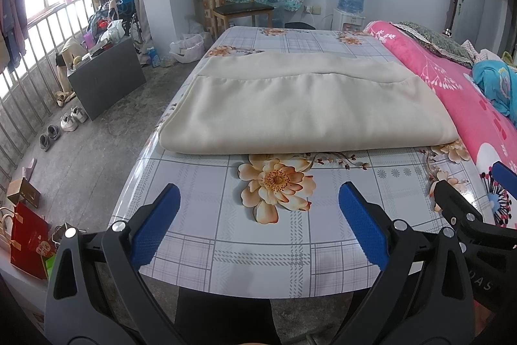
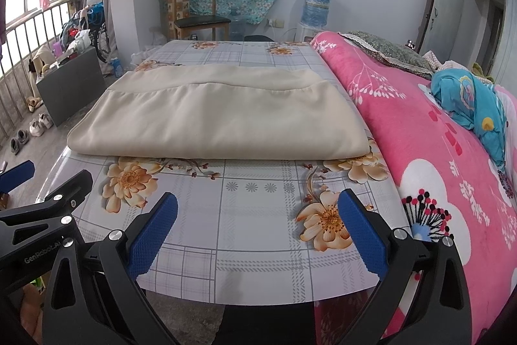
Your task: Fold large clothes
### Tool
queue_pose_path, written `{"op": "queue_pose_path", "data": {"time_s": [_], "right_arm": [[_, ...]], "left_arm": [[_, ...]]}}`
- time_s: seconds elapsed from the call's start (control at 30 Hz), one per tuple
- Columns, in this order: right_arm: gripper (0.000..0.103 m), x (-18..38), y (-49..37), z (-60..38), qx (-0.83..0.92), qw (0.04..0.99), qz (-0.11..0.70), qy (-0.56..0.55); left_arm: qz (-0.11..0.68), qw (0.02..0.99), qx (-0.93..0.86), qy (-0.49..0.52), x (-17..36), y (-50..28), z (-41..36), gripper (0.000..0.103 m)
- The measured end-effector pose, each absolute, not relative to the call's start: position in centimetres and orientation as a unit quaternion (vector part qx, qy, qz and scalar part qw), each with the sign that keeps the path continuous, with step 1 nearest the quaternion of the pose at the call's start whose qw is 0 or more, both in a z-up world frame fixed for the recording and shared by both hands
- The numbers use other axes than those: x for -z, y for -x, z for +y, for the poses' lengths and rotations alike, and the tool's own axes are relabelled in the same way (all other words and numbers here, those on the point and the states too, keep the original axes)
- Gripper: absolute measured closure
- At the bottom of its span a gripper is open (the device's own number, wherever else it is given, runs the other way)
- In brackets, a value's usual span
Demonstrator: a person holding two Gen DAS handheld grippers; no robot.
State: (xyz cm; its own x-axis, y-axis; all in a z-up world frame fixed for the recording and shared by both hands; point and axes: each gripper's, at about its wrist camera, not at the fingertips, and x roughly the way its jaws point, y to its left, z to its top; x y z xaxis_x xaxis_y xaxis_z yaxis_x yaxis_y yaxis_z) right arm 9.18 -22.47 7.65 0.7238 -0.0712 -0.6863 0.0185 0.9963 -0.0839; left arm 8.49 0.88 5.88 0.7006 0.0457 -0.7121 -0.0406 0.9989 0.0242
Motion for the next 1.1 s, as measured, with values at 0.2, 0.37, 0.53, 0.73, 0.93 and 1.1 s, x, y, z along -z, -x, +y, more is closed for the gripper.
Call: {"op": "queue_pose_path", "data": {"time_s": [0.2,0.37,0.53,0.73,0.93,1.1], "right_arm": [[0.006,-7.61,-9.15,-22.46,0.024,0.927,0.372,0.035],[0.006,-7.66,-9.2,-22.5,0.024,0.928,0.371,0.036],[0.006,-7.67,-9.16,-22.47,0.024,0.928,0.371,0.036],[0.006,-7.67,-9.17,-22.45,0.024,0.928,0.371,0.035],[0.006,-7.69,-9.22,-22.48,0.024,0.927,0.372,0.035],[0.006,-7.71,-9.22,-22.48,0.024,0.928,0.371,0.036]], "left_arm": [[0.386,0.922,-0.023,-0.003,-5.87,-8.49,0.9,0.008],[0.386,0.922,-0.023,-0.003,-5.81,-8.47,0.85,0.008],[0.386,0.922,-0.024,-0.003,-5.86,-8.49,0.87,0.008],[0.385,0.922,-0.024,-0.003,-5.84,-8.55,0.91,0.008],[0.386,0.922,-0.024,-0.003,-5.77,-8.61,0.92,0.008],[0.385,0.923,-0.024,-0.003,-5.81,-8.67,0.97,0.008]]}}
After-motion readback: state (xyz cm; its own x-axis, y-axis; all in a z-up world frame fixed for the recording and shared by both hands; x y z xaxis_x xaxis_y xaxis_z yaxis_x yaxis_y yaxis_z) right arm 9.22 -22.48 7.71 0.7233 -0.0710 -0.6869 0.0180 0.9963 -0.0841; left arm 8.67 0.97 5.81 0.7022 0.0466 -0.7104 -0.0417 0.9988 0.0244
